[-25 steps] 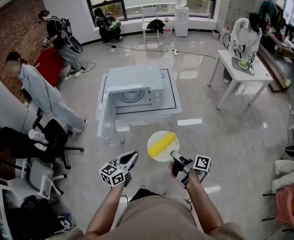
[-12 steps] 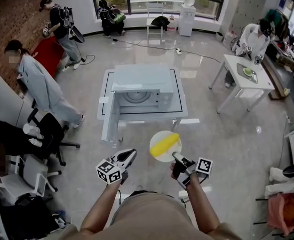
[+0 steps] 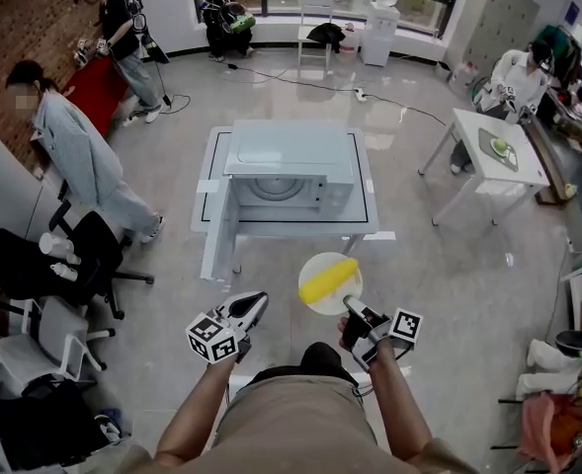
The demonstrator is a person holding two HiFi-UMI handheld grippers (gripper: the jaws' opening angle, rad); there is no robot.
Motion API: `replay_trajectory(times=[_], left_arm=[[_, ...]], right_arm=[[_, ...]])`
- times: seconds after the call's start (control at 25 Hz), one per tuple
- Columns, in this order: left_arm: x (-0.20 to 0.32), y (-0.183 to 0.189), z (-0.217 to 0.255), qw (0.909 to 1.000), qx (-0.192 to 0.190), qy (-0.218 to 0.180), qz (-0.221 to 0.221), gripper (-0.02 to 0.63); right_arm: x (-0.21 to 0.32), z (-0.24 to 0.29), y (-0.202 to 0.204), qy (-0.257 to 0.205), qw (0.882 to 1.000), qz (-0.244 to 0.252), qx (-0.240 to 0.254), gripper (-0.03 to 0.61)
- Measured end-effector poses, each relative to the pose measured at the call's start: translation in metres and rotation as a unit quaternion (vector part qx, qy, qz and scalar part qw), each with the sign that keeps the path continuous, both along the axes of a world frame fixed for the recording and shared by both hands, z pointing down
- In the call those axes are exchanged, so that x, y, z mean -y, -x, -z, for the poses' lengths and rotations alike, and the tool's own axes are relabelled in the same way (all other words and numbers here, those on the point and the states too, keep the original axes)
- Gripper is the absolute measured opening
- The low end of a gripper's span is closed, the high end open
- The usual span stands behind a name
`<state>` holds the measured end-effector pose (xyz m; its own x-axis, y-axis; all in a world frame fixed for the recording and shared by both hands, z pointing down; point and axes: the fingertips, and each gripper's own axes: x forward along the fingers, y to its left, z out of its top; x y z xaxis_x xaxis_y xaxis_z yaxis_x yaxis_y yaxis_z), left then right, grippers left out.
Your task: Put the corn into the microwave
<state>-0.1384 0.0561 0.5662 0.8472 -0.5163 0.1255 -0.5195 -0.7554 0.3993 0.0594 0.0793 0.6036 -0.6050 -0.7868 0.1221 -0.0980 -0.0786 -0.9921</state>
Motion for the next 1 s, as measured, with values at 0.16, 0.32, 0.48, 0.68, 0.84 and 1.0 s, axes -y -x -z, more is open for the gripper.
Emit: replay_trajectory(times=[0.16,0.32,0.48,0.68,0.84,1.0], left_arm=[[0.019,-0.002,0.001,0.9996,-0.001,0.003,0.029,0.005],[0.038,-0.017,0.012,0.9977,-0.010,0.006,0.067,0.005],[0.052,-0.042,0.028,0.9961,-0.005,-0.005,0.088,0.005],[0.063,-0.057,0.029,0.9917,0.003,-0.009,0.128,0.005],[0.064,-0.058,0.030,0.9841,0.000,-0.014,0.177,0.005],[0.050,-0.067,0.033,0.9812,0.010,-0.008,0.192,0.005]], right_arm=[[0.023,0.002,-0.006,0.007,1.000,0.026,-0.007,0.017],[0.047,0.016,-0.021,0.003,0.998,0.063,-0.021,0.017],[0.069,0.032,-0.040,-0.008,0.995,0.097,-0.019,0.017],[0.085,0.032,-0.060,-0.010,0.991,0.130,-0.018,0.017],[0.088,0.029,-0.070,-0.014,0.987,0.162,-0.018,0.017],[0.086,0.027,-0.076,-0.007,0.984,0.177,-0.006,0.017]])
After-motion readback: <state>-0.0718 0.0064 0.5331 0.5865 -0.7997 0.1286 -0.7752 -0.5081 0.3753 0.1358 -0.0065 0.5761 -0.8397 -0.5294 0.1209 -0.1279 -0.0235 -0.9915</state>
